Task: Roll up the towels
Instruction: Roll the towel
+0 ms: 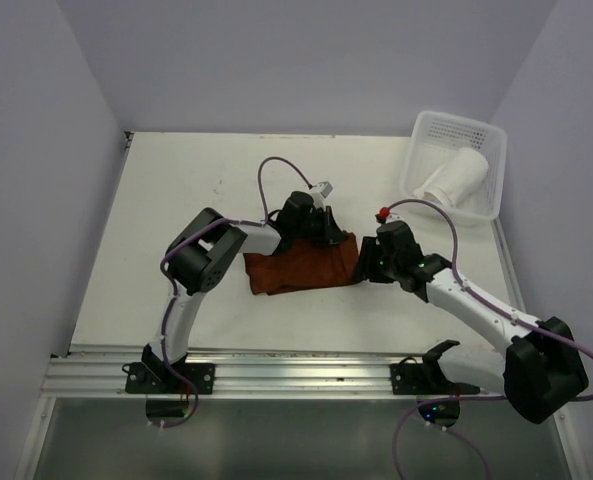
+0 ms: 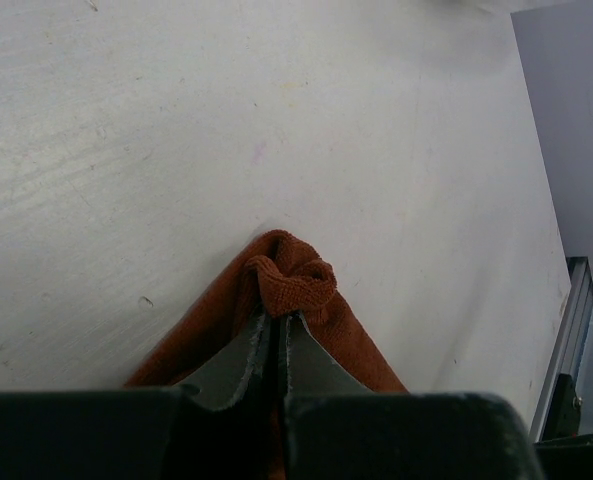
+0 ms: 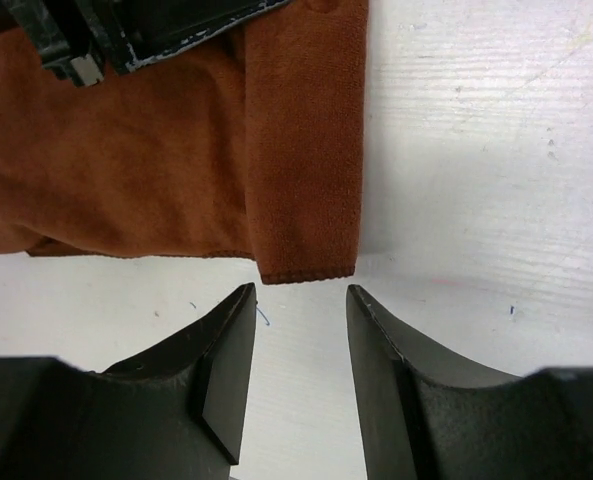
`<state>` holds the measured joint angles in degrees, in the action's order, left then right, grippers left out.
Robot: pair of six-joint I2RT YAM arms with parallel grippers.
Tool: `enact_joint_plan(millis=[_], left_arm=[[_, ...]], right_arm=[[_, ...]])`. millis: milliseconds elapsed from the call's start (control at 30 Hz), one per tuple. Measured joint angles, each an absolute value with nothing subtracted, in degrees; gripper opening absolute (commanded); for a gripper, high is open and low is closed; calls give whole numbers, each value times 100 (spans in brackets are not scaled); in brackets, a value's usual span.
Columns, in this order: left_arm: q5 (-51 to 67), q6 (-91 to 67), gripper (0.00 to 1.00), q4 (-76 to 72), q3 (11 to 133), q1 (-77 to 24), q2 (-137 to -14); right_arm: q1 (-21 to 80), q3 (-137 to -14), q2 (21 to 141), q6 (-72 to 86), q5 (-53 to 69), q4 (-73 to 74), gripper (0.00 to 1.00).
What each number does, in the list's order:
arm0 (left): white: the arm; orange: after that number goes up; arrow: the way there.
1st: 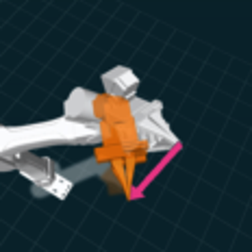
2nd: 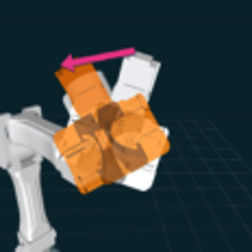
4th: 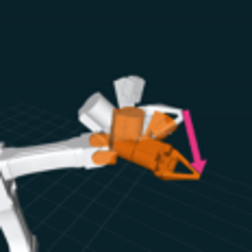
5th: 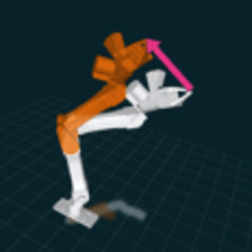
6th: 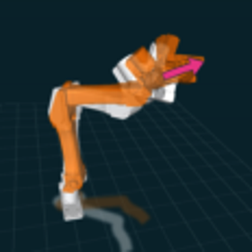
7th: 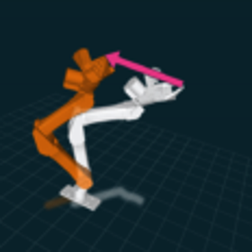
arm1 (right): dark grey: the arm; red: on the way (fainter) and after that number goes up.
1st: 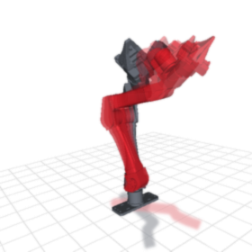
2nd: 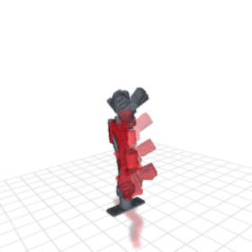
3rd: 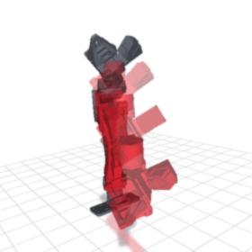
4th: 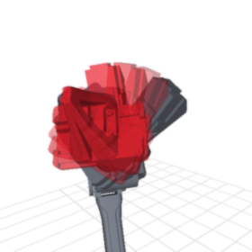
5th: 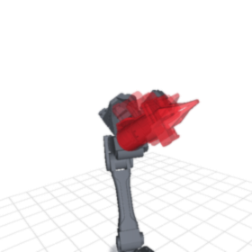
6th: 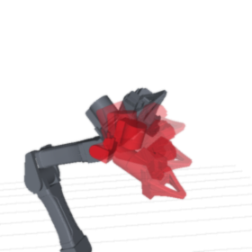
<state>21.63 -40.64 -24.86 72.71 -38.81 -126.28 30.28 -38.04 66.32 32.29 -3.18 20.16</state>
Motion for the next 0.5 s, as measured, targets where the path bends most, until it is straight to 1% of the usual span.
enact_joint_plan(millis=[167,333,500], left_arm=[[2106,-4010,0,-2499,7236,-3874,-12597],[2032,-3929,0,-2482,7188,-3870,-12543],[1990,-3911,0,-2462,7161,-3863,-12512]], right_arm=[[2504,-3424,6722,3446,381,1518,47],[2287,-3312,7102,3649,834,934,47],[2171,-3249,7229,3754,1052,515,51]])
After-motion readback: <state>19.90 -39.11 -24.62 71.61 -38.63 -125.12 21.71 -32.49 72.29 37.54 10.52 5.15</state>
